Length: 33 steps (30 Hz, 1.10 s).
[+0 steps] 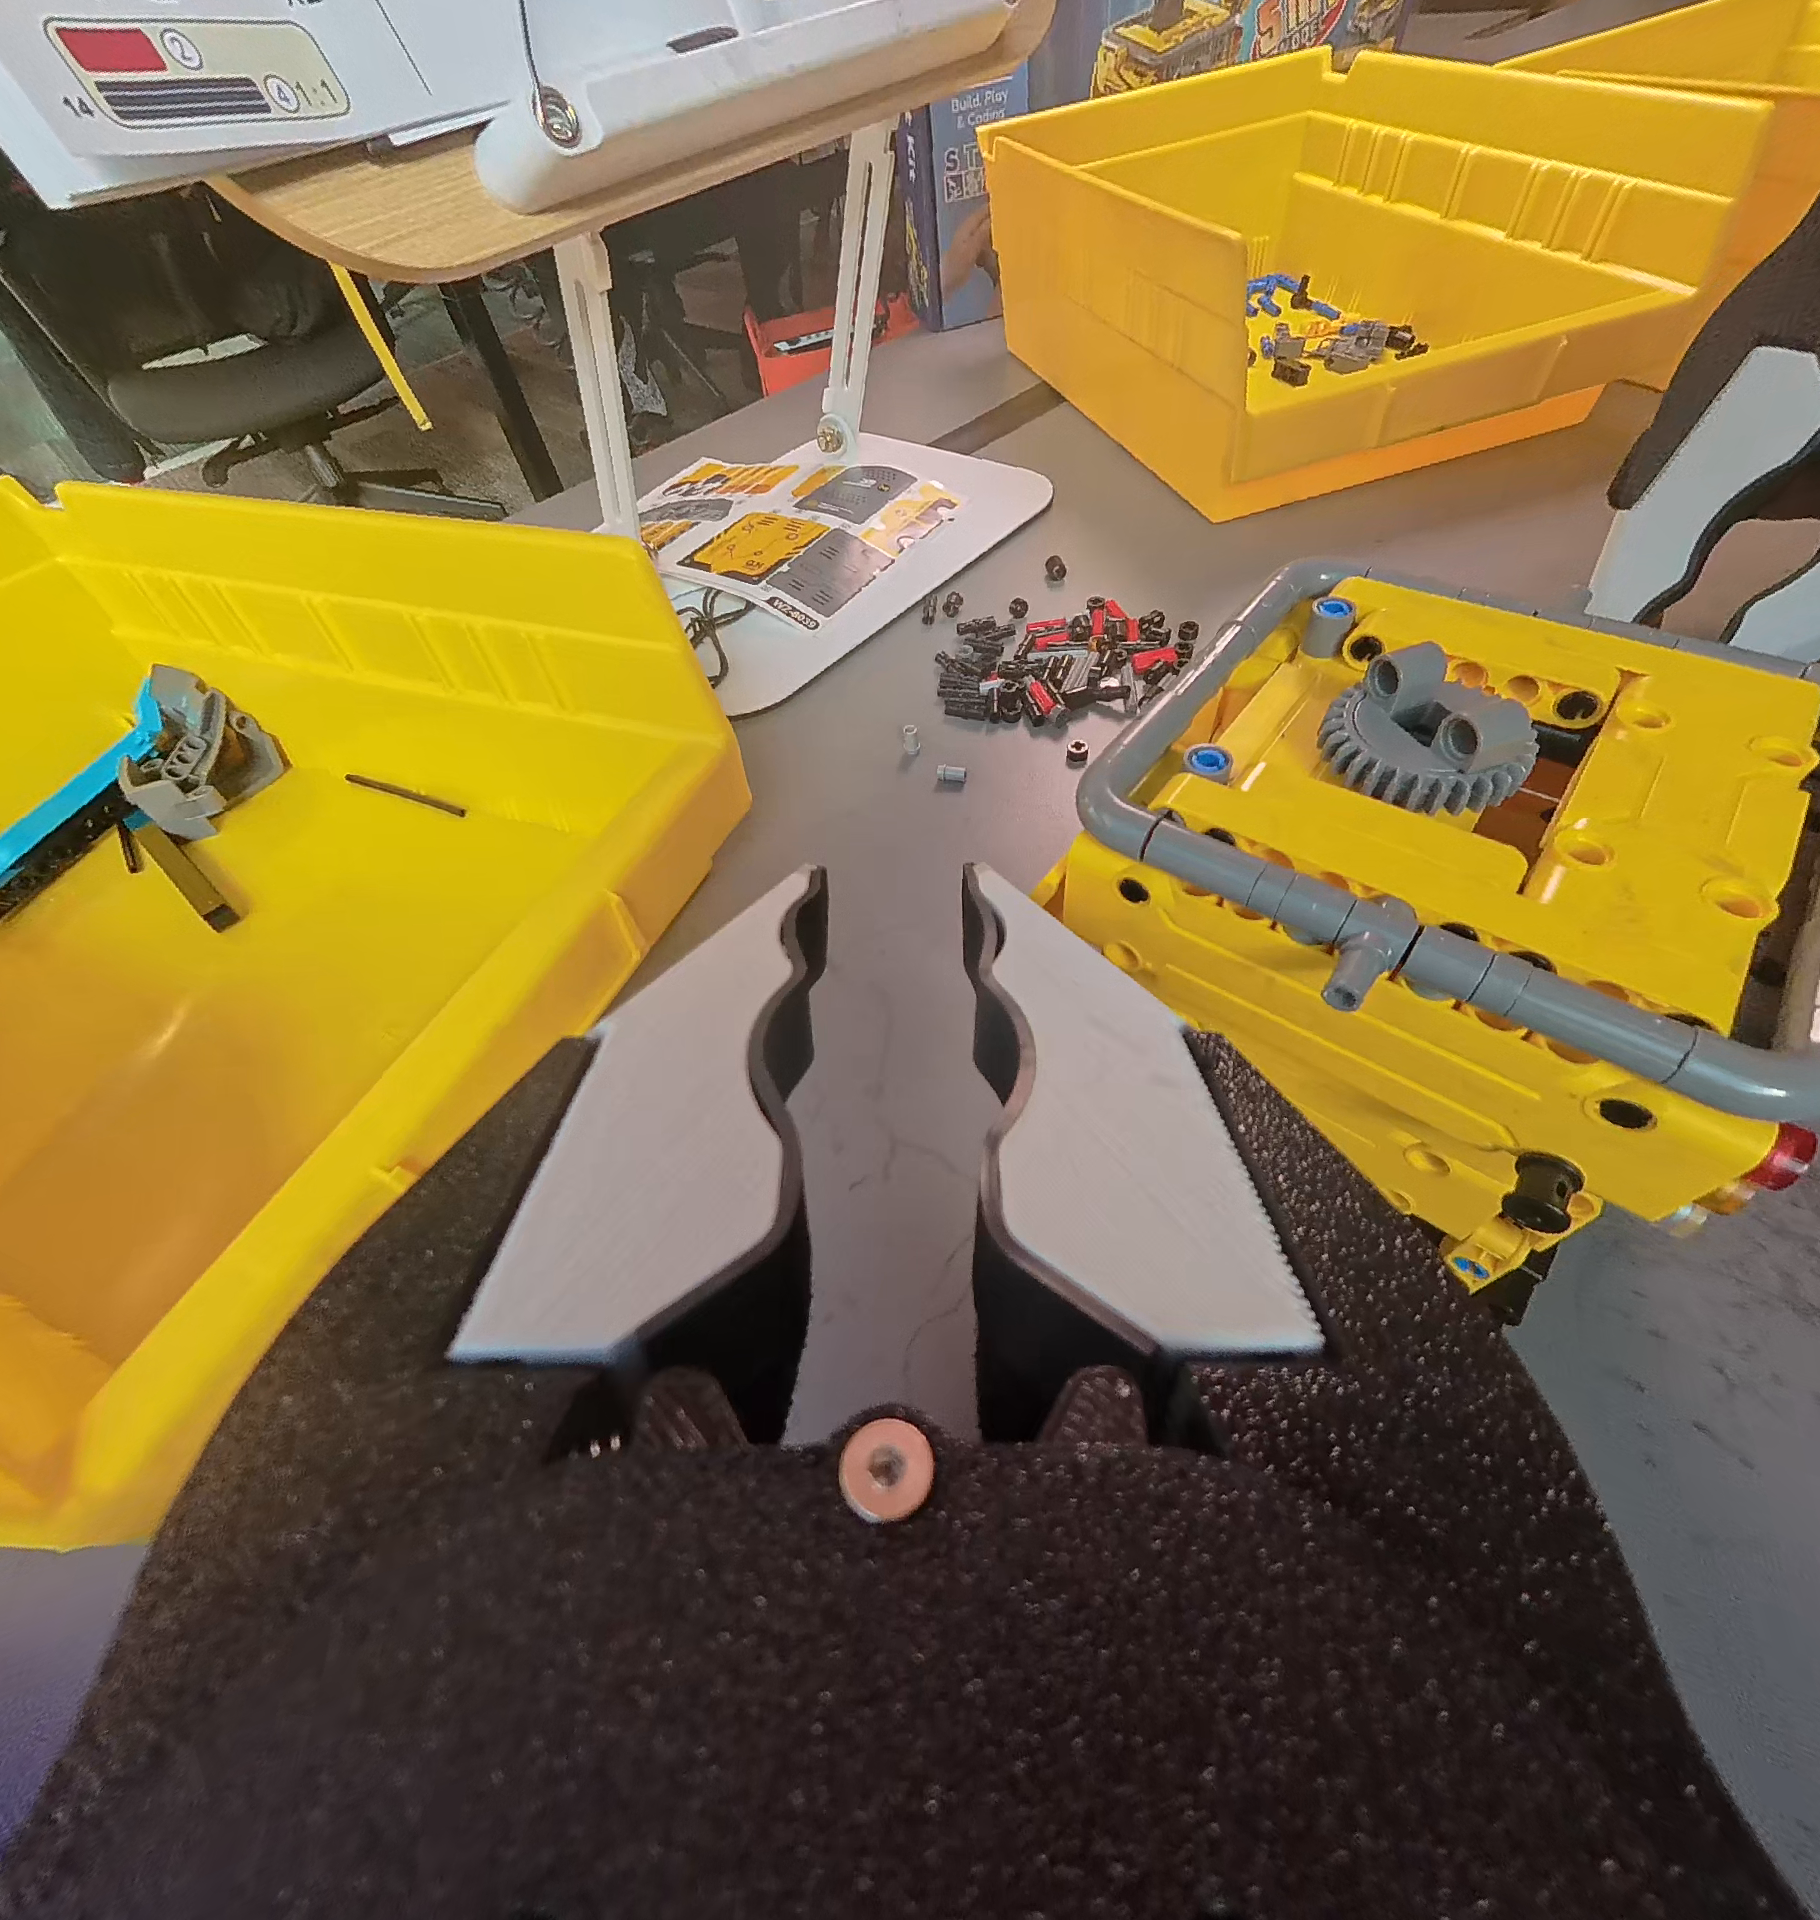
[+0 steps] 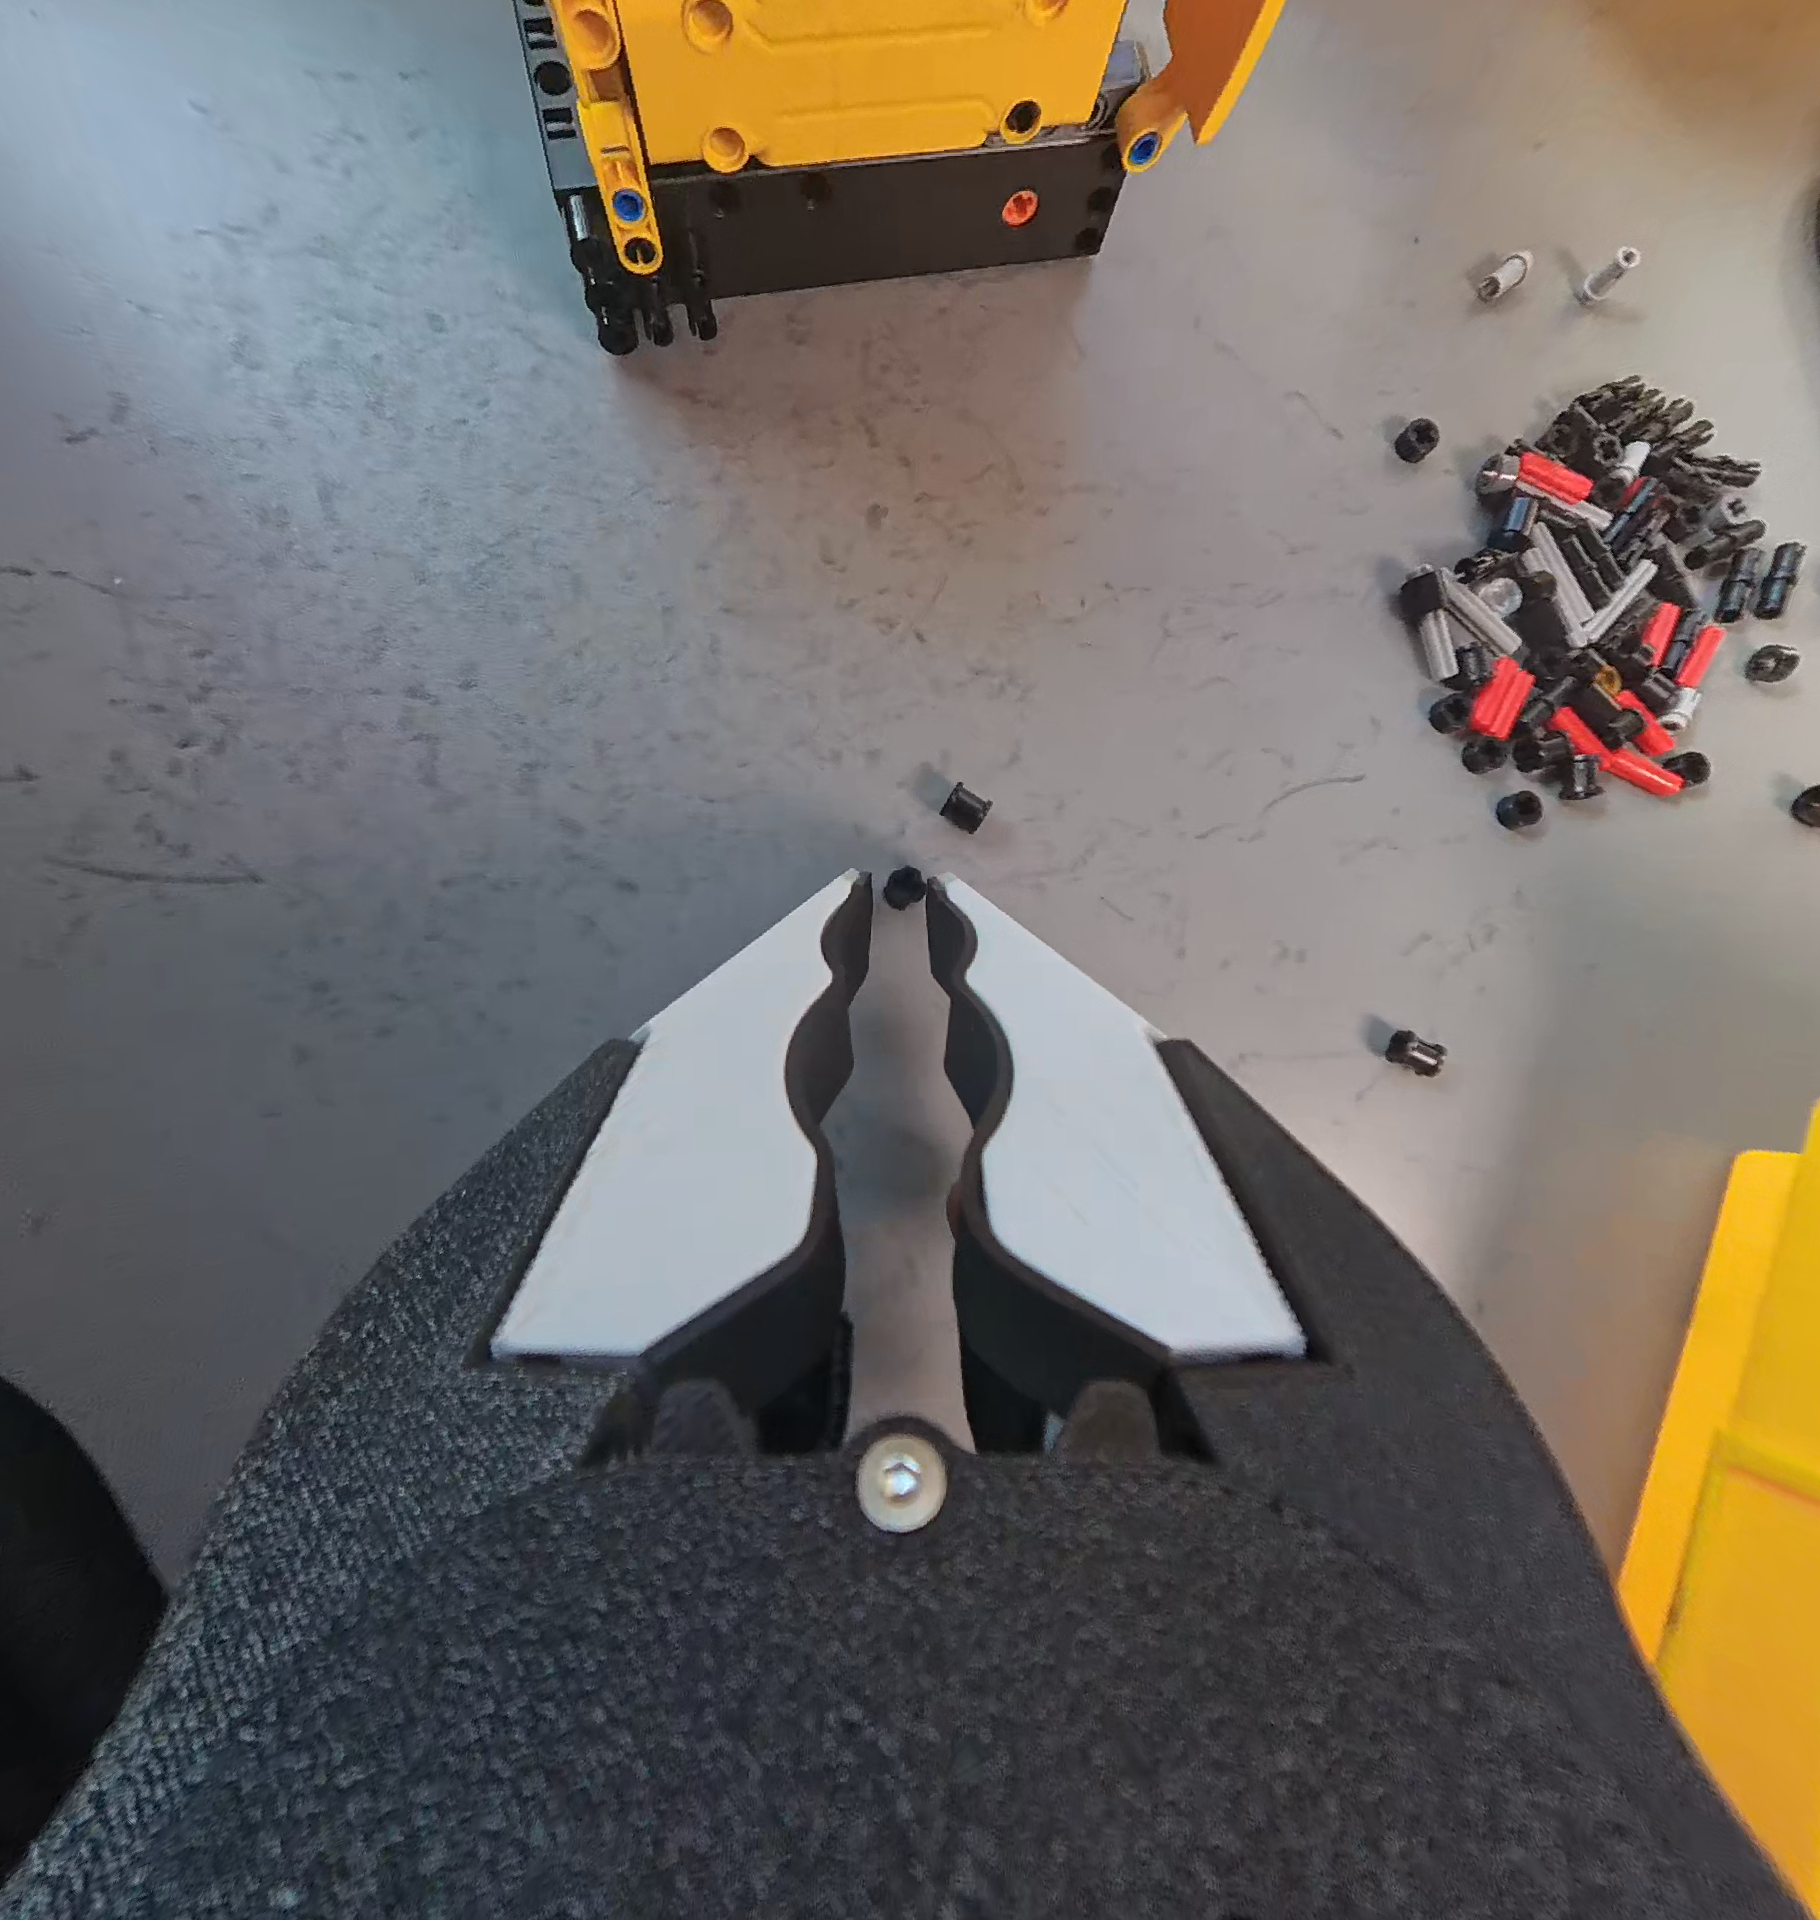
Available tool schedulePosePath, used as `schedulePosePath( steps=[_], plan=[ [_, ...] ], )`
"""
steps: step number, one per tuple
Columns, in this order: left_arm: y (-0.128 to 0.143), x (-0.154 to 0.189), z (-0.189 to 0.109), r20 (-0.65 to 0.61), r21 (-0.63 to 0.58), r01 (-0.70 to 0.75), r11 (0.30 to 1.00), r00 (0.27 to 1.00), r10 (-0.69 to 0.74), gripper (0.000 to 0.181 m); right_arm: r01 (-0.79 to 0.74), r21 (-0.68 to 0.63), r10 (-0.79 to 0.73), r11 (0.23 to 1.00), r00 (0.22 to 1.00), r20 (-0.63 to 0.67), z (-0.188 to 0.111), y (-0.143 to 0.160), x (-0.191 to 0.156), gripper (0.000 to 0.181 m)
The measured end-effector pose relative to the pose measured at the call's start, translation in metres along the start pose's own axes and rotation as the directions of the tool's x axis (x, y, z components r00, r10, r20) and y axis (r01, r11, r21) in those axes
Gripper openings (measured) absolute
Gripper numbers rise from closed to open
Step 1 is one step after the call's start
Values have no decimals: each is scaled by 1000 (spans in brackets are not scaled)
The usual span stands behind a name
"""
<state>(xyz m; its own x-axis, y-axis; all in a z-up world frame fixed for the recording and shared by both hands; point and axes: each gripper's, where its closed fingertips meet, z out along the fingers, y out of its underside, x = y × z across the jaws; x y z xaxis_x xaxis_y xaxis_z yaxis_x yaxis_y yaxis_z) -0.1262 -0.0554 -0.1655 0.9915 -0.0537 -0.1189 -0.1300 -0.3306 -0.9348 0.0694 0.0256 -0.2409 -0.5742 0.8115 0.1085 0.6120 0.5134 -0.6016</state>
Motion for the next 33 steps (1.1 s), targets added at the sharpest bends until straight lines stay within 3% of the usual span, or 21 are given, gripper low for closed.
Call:
schedulePosePath(
  steps=[11, 13, 22, 28, 33],
  plan=[
    [0, 0, 0, 0, -1, -3, 1000, 1000, 3, 25, -33, -3, 33, 999, 999, -27, 1, 2, 10, 7],
    [0, 0, 0, 0, 0, -2, 1000, 1000, 2, 24, -45, 2, 45, 999, 999, -18, 0, 0, 10, 14],
    [0, 0, 0, 1, 0, -1, 1000, 1000, 1, 24, -276, 74, 274, 958, 961, 33, 6, -14, 21, 13],
    [-1, 0, 0, -2, 1, -2, 1000, 1000, 2, 25, -238, 62, 236, 969, 971, 31, 7, -15, 17, 12],
    [-1, 1, 0, -2, 0, -3, 1000, 1000, 3, 25, -104, 9, 104, 995, 995, 13, 12, -14, 7, 13]
  ],
)
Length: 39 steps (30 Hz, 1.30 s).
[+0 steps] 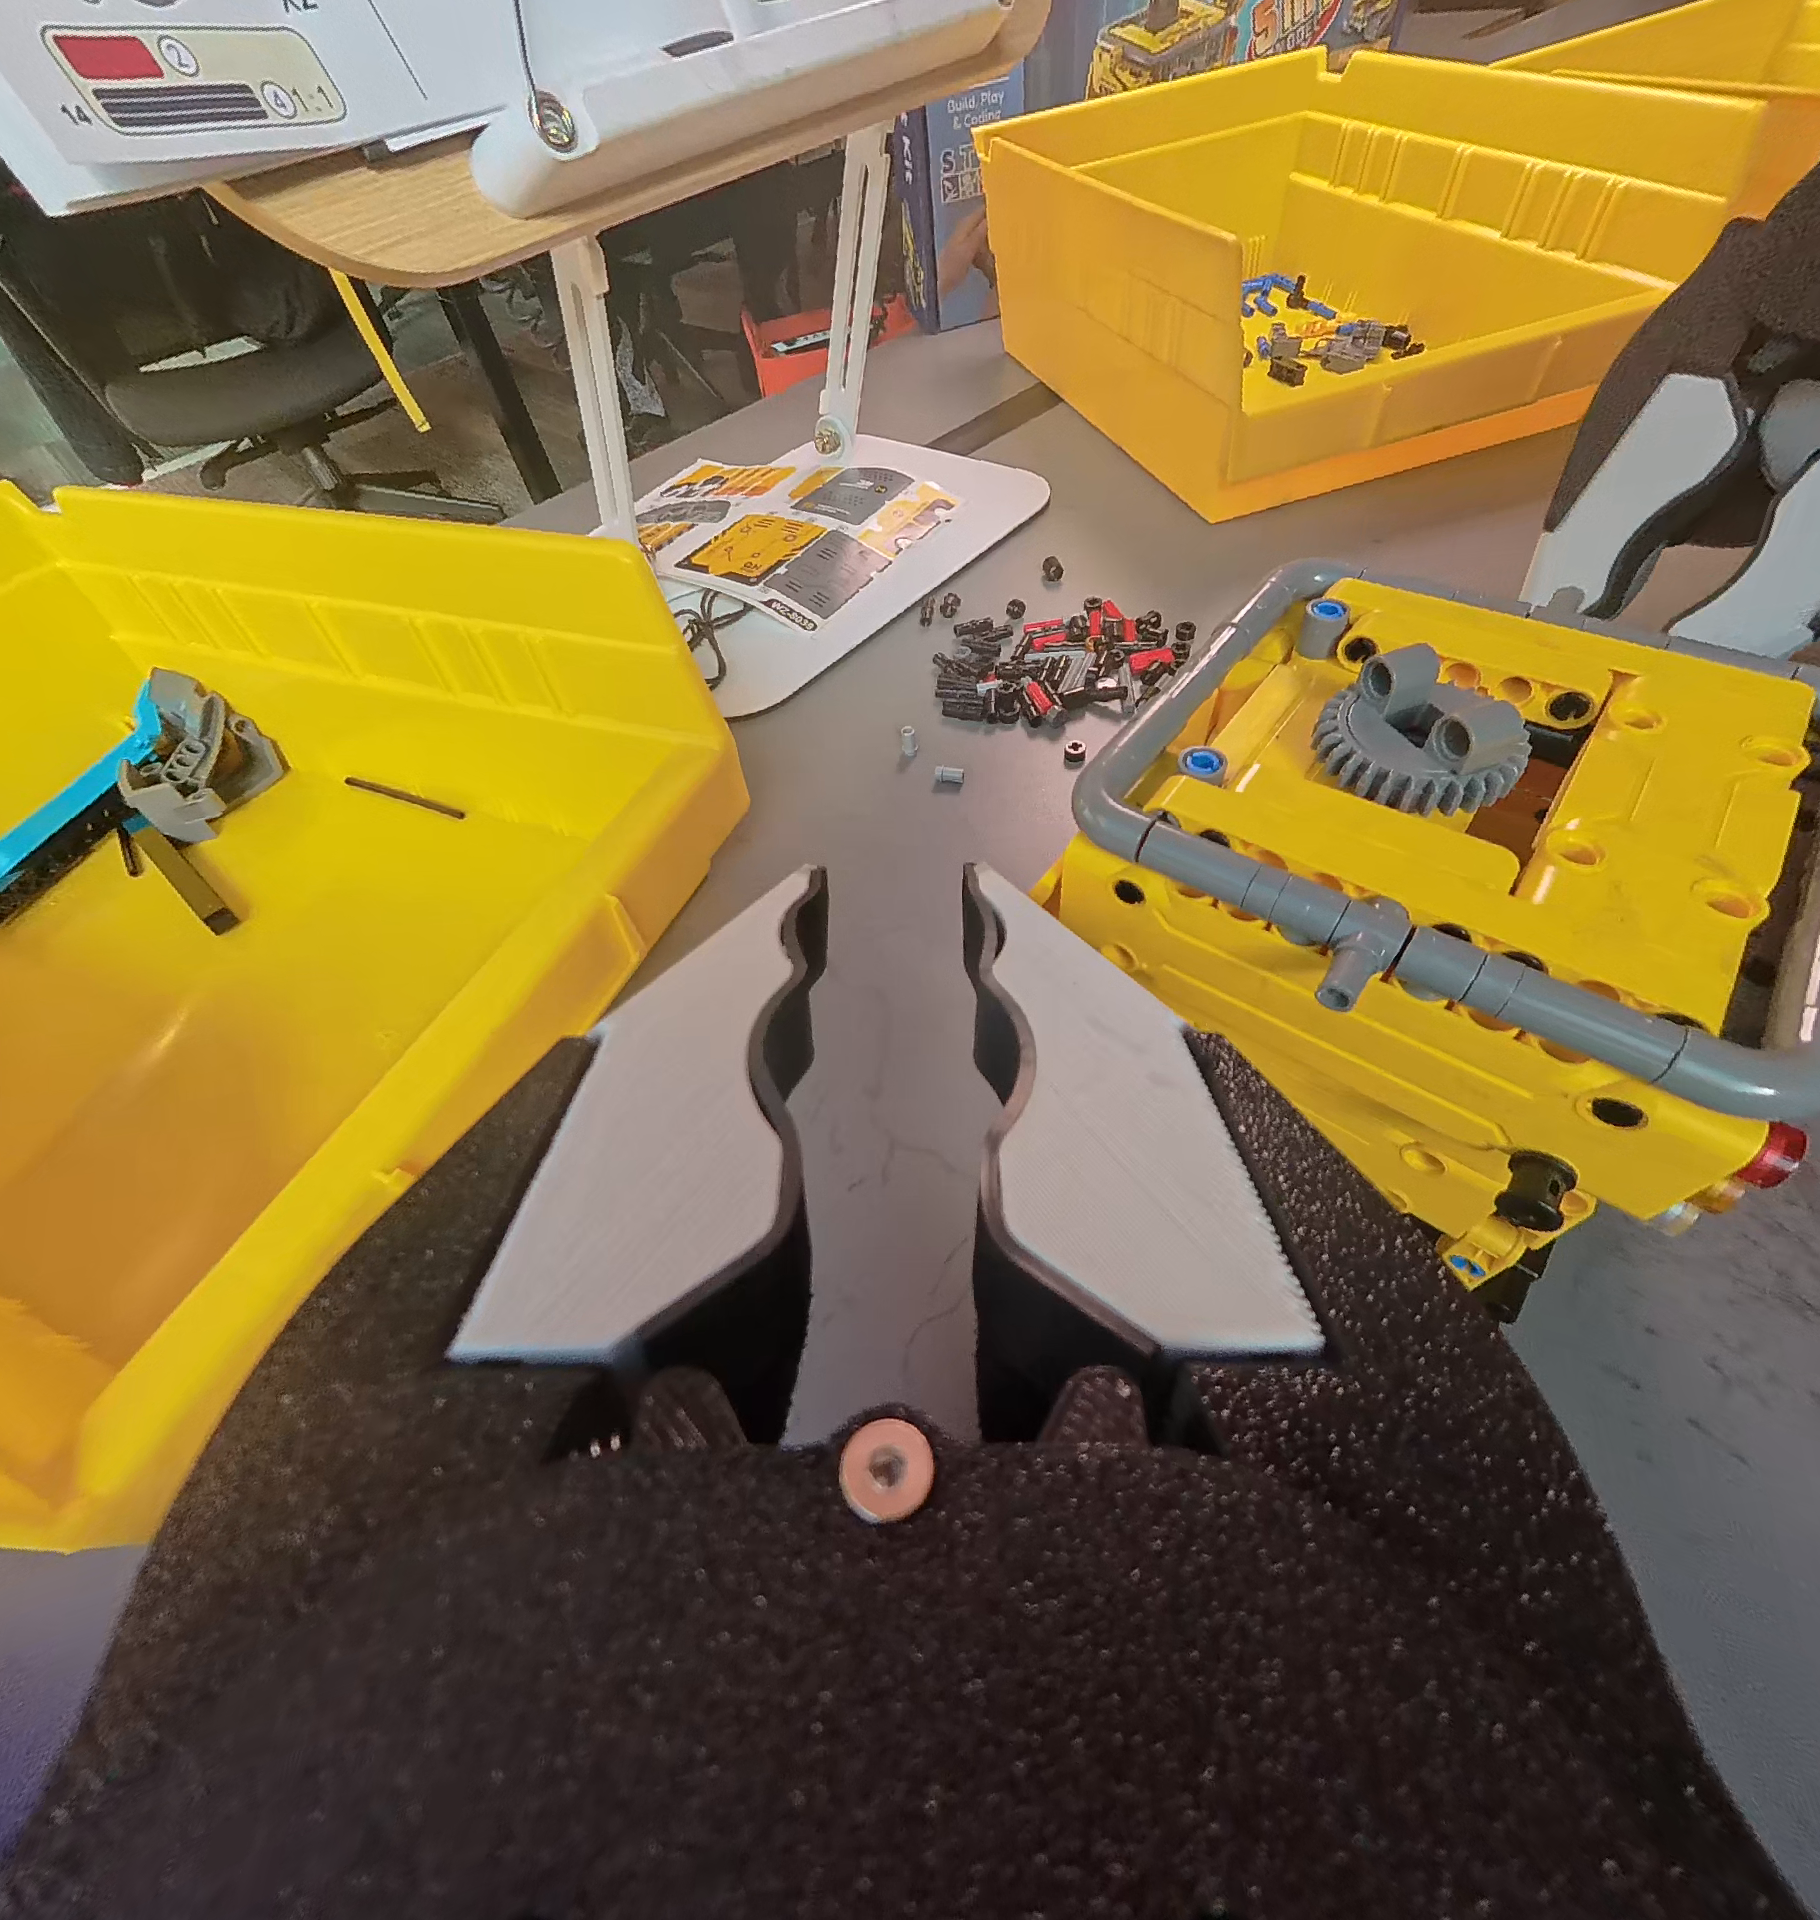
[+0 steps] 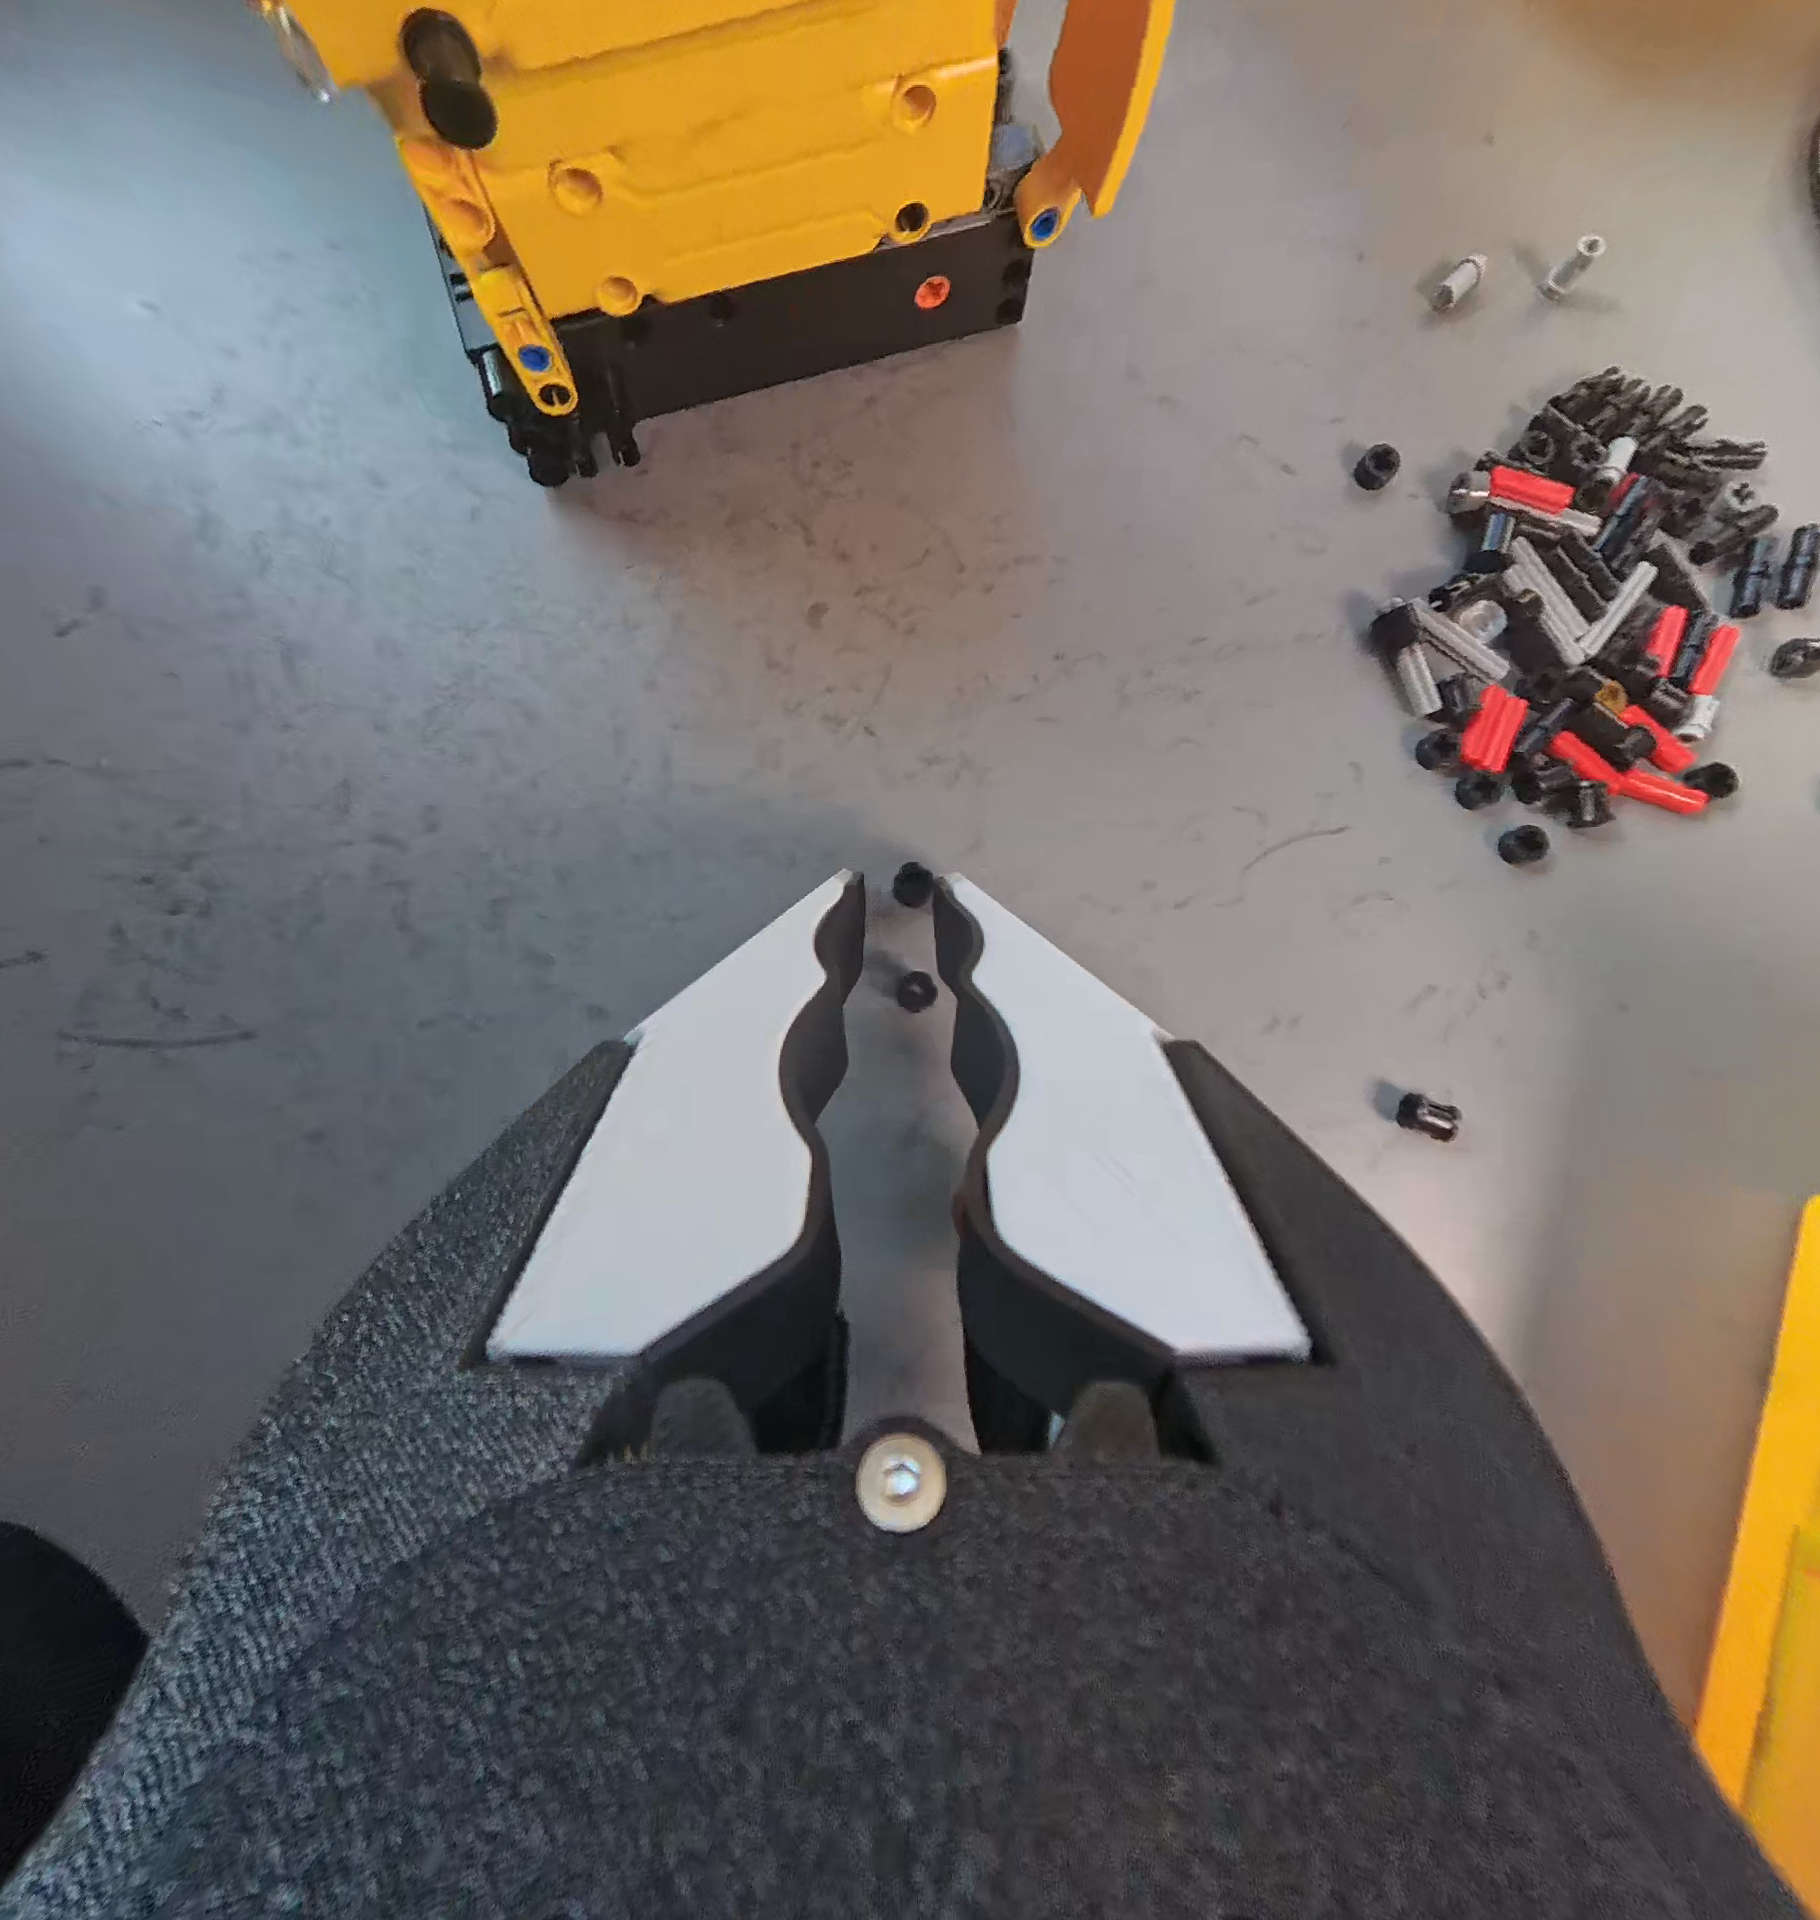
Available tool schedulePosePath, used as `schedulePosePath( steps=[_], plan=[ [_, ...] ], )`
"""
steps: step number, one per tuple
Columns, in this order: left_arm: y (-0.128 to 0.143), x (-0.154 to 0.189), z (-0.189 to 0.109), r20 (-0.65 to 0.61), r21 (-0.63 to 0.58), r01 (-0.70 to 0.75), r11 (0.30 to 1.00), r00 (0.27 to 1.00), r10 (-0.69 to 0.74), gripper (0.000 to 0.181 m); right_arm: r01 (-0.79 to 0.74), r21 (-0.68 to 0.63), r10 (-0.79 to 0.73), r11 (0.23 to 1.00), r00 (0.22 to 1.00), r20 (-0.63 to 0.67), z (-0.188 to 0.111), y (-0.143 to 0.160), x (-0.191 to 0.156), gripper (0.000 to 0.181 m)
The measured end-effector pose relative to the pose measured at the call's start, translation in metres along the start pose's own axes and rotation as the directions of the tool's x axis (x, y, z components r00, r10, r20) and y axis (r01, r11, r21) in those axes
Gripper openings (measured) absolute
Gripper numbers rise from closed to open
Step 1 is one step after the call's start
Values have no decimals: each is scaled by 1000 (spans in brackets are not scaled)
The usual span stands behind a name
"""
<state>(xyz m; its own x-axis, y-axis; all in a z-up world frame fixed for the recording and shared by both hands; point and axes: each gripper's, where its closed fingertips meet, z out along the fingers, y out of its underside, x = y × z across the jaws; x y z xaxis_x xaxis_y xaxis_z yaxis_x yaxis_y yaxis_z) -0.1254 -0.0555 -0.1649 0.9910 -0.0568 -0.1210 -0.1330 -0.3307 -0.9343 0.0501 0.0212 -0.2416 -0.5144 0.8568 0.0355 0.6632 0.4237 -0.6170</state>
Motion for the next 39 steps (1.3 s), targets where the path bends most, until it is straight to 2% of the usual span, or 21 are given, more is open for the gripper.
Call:
schedulePosePath(
  steps=[7, 21, 25, 35, 39],
  plan=[
    [-1, 0, -1, 2, 4, -2, 1000, 1000, 2, 25, 66, -13, -66, 998, 998, -9, 0, -2, -4, 12],
    [-2, 0, -1, 0, 5, -2, 1000, 1000, 2, 25, 14, -44, -15, 999, 999, -31, -7, 7, 9, 7],
    [-2, 0, -1, 1, 8, 4, 1000, 1000, -4, 25, 10, -36, -11, 999, 999, -34, -7, 7, 9, 14],
    [-2, 0, -1, 5, 8, 3, 1000, 1000, -3, 25, -57, 190, 96, 980, 974, -205, -21, -33, 53, 16],
    [-4, -2, -2, 12, 22, 12, 1000, 1000, -12, 26, -45, 357, 161, 933, 940, -302, -32, -60, 77, 18]
  ],
)
